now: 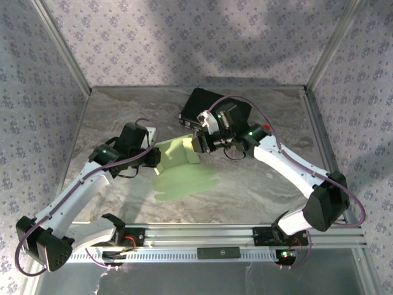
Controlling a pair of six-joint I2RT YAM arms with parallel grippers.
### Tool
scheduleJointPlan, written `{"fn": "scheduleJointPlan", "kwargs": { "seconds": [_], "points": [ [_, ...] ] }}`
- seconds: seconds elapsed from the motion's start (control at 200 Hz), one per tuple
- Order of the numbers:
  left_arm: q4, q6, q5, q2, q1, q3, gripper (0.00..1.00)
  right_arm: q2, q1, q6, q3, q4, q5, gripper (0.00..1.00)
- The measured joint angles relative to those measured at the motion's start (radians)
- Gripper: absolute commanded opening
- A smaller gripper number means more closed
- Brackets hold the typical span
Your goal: Fold the paper box
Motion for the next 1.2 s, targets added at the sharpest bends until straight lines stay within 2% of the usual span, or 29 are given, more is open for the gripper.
{"fn": "scheduleJointPlan", "kwargs": {
  "seconds": [0.18, 0.57, 0.68, 0.91, 1.199],
  "points": [
    [0.002, 0.000, 0.000, 0.000, 0.000, 0.002, 0.00, -0.004, -0.021, 0.024, -0.016, 0.031, -0.049, 0.36],
    [0.026, 0.000, 0.031, -0.002, 0.002, 0.002, 0.00, -0.024, -0.119, 0.120, -0.112, 0.174, -0.292, 0.33],
    [0.024, 0.000, 0.033, -0.002, 0.002, 0.002, 0.00, -0.026, -0.136, 0.148, -0.134, 0.219, -0.329, 0.33],
    [0.026, 0.000, 0.037, -0.005, 0.002, 0.002, 0.00, -0.026, -0.146, 0.190, -0.148, 0.267, -0.378, 0.40],
    [0.027, 0.000, 0.037, -0.010, 0.002, 0.003, 0.00, -0.026, -0.160, 0.238, -0.176, 0.331, -0.420, 0.36]
  ]
}}
